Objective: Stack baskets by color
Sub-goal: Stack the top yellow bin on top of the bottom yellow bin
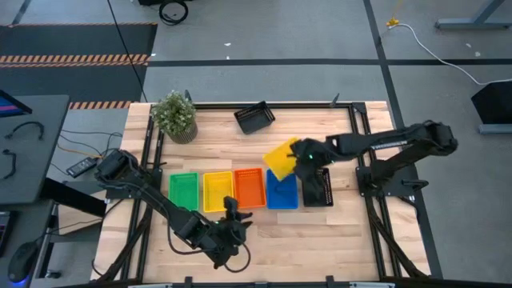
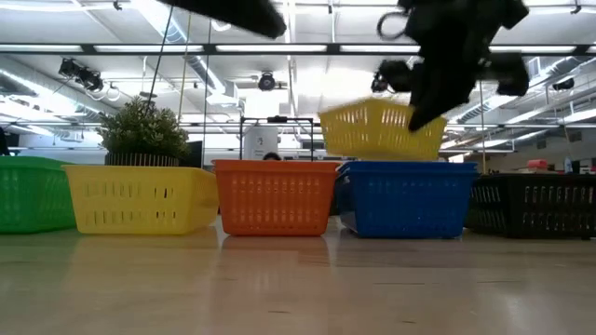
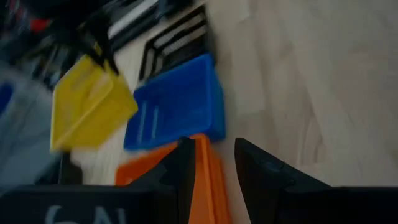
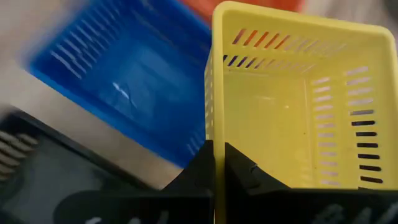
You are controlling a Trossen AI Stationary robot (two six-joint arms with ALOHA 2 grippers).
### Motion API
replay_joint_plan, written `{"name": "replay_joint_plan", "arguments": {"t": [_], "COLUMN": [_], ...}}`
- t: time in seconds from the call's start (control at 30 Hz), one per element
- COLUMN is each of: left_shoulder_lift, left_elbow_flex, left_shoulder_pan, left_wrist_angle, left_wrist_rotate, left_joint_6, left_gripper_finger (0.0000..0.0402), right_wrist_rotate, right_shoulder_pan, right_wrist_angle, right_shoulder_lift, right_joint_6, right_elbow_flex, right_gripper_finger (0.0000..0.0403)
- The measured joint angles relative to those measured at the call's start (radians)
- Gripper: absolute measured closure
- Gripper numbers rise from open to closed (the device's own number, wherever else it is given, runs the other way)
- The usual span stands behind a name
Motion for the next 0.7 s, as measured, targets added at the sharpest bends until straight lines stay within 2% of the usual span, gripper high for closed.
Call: {"name": "replay_joint_plan", "arguments": {"t": [0.17,0.27,0.37,0.53,0.7], "left_shoulder_lift": [0.000,0.000,0.000,0.000,0.000], "left_elbow_flex": [0.000,0.000,0.000,0.000,0.000], "left_shoulder_pan": [0.032,0.060,0.099,0.177,0.228], "left_wrist_angle": [0.177,0.267,0.291,0.270,0.254], "left_wrist_rotate": [0.089,0.161,0.220,0.304,0.346], "left_joint_6": [0.272,0.358,0.363,0.273,0.254], "left_gripper_finger": [0.0279,0.0258,0.0224,0.0166,0.0140], "right_wrist_rotate": [-0.071,-0.072,-0.052,0.003,0.018], "right_shoulder_pan": [0.136,0.192,0.227,0.262,0.277], "right_wrist_angle": [0.084,0.139,0.193,0.222,0.220], "right_shoulder_lift": [-0.001,0.035,0.067,0.085,0.083], "right_joint_6": [0.003,0.003,0.004,0.002,0.001], "right_elbow_flex": [0.000,0.000,0.000,0.000,0.000], "right_gripper_finger": [0.0395,0.0395,0.0395,0.0395,0.0395]}}
